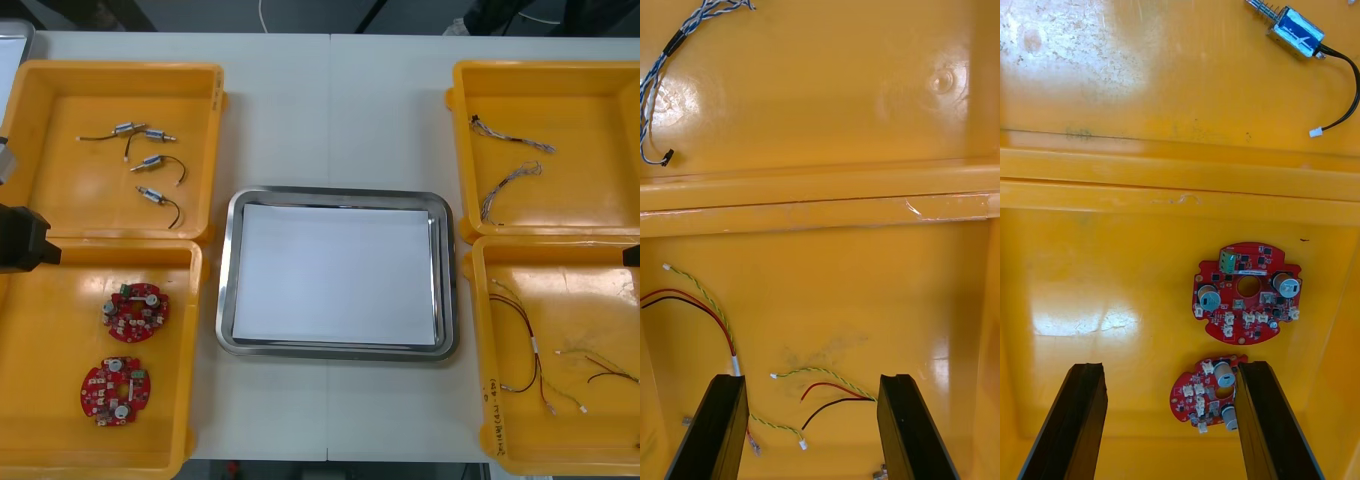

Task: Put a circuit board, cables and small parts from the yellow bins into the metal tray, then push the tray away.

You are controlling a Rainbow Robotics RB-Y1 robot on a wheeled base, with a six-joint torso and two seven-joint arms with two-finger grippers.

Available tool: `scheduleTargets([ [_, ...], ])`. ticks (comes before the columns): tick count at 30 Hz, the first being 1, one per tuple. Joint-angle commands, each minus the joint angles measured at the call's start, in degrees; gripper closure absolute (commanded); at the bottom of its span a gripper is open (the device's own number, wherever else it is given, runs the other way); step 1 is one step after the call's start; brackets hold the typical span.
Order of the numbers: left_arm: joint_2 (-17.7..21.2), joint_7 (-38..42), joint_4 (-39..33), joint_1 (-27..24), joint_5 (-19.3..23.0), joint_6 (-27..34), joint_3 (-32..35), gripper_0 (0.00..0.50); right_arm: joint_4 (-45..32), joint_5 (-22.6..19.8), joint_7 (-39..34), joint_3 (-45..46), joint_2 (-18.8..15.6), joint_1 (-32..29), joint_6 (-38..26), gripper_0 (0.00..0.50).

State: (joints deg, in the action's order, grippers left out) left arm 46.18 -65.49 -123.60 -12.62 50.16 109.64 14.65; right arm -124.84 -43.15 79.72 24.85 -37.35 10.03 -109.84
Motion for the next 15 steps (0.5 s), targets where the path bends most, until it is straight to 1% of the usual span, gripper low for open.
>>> scheduleTargets([
  [1,2.43,-4.12,-1.47,0.85,0.38,0.36,1.70,0.000,-0.41,0.08,-2.12,0.29,-0.18,-0.72,-0.16,0.000],
  [15,2.43,-4.12,-1.47,0.85,0.38,0.36,1.70,0.000,-0.41,0.08,-2.12,0.29,-0.18,-0.72,-0.16,0.000],
])
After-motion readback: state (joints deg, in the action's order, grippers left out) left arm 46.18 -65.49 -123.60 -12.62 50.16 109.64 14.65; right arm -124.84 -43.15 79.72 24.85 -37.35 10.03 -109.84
